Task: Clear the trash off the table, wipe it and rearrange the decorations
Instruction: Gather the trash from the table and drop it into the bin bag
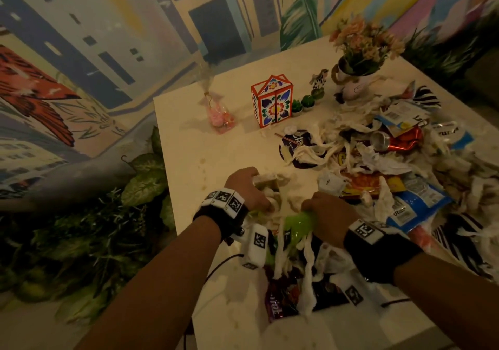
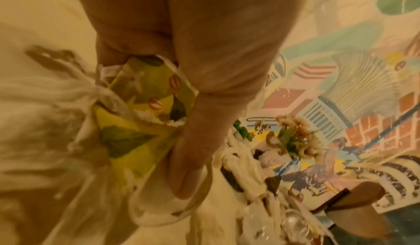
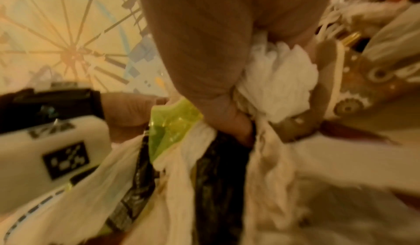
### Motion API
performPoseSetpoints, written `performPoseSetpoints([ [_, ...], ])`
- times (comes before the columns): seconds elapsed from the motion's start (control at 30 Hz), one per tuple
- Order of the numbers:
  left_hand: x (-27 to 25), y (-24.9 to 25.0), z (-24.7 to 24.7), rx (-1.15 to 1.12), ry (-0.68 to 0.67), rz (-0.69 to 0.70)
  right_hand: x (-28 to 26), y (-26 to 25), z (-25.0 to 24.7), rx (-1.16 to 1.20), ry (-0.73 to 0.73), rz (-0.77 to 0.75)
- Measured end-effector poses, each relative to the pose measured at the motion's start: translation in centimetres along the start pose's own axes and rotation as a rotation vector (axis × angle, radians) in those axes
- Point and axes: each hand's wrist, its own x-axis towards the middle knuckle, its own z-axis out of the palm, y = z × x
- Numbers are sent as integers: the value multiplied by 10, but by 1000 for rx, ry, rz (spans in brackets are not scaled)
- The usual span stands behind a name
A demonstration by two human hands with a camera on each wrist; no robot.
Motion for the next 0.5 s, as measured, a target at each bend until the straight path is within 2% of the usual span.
performPoseSetpoints([
  [0.1, -6, -3, -17, -175, 114, -6, -7, 9, -19, 67, 47, 36],
  [0.2, -9, -4, -34, -458, 211, -17, -13, 15, -38, 158, 125, 76],
  [0.3, -20, 2, -45, -640, 283, 38, -13, 17, -56, 253, 213, 102],
  [0.5, -33, 8, -54, -951, 287, 115, -10, 15, -83, 285, 388, 113],
])
